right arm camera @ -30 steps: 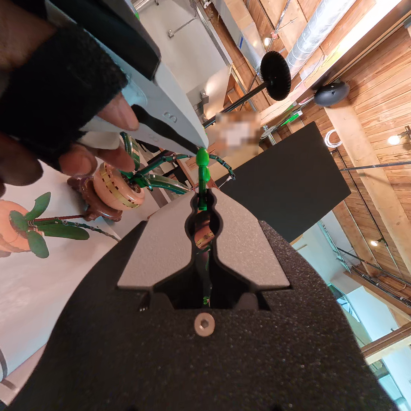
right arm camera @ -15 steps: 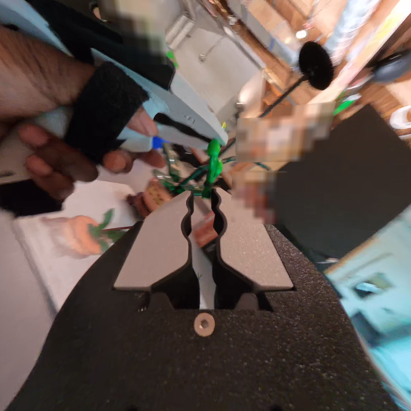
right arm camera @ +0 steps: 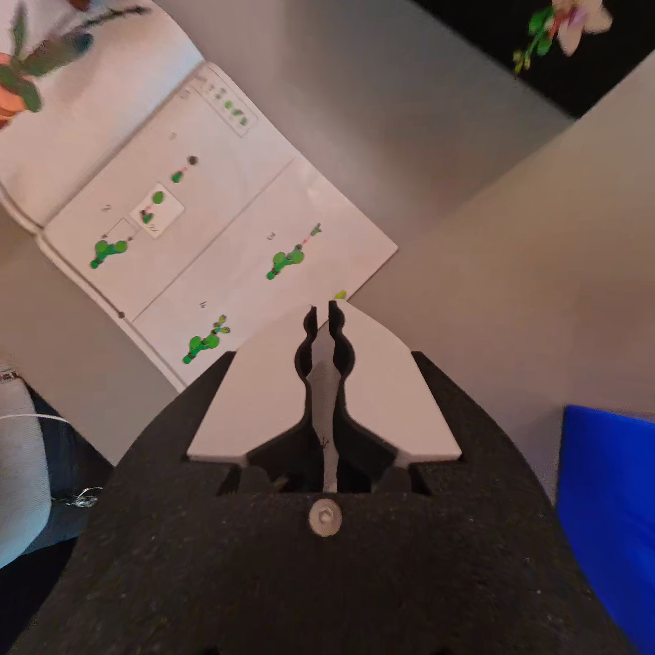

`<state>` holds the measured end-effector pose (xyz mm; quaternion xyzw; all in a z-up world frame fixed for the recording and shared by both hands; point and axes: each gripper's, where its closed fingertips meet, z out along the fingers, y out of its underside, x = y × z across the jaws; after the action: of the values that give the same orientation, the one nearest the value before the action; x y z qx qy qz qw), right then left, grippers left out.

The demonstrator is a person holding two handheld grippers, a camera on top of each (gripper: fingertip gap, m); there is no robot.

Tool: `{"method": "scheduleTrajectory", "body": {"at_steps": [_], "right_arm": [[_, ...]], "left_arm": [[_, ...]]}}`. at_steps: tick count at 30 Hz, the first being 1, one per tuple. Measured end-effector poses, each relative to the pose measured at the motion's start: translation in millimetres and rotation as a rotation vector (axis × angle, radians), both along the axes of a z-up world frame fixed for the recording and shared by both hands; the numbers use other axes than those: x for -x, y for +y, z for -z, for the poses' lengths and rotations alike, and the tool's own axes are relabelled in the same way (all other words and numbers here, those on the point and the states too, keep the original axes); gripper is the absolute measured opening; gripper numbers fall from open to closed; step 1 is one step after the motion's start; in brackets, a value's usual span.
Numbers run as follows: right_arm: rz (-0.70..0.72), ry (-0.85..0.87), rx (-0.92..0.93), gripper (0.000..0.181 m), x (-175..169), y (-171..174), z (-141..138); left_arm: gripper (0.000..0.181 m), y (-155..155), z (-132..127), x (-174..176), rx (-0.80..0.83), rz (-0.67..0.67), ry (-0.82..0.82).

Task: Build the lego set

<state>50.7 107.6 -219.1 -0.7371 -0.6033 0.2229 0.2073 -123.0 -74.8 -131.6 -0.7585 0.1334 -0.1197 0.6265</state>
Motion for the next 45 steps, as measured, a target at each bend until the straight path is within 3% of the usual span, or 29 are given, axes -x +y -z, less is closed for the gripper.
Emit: {"method": "scheduleTrajectory", "body": {"at_steps": [4, 15, 19, 22, 26, 28, 32, 36, 41, 43, 45], "right_arm": [[0.032, -0.125, 0.039, 0.007, -1.2, 7.8, 20.3], [0.148, -0.043, -0.014, 0.006, 9.7, 9.2, 38.3], [0.073, -0.069, -0.029, 0.001, 8.4, 8.2, 39.2], [-0.185, -0.08, -0.057, 0.001, 12.1, -8.4, 29.1], [-0.853, -0.139, -0.242, 0.001, 10.3, -50.6, 16.9], [-1.099, -0.186, -0.329, 0.001, 9.1, -61.7, 20.0], [-1.403, -0.297, -0.424, 0.001, 5.7, -67.9, 27.0], [-1.569, -0.399, -0.494, 0.002, 5.3, -65.1, 36.6], [-1.554, -0.381, -0.643, 0.009, 12.1, -58.6, 34.3], [-1.393, -0.324, -0.708, 0.009, 17.5, -49.4, 24.6], [-1.028, -0.254, -0.636, 0.006, 20.1, -34.9, 10.5]], "left_arm": [[0.005, 2.9, 9.7, -10.3, 0.021, 0.026, 0.014], [0.005, 7.4, 20.7, -7.0, 0.021, 0.024, -0.031], [0.005, 8.9, 22.3, -10.1, 0.022, 0.033, -0.023], [0.005, 8.7, 23.9, -14.2, 0.029, 0.046, -0.019], [0.005, 6.9, 20.8, -17.0, 0.022, 0.051, 0.011], [0.005, 5.0, 18.5, -16.1, 0.014, 0.045, 0.029], [0.005, 3.8, 17.3, -10.2, 0.008, 0.016, 0.071], [0.005, 6.9, 19.0, -7.3, 0.011, 0.006, 0.092], [0.004, 11.4, 25.9, -7.8, 0.026, 0.016, 0.07], [0.005, 12.0, 28.2, -9.2, 0.029, 0.026, 0.058], [0.005, 11.5, 28.7, -10.6, 0.027, 0.036, 0.038]]}}
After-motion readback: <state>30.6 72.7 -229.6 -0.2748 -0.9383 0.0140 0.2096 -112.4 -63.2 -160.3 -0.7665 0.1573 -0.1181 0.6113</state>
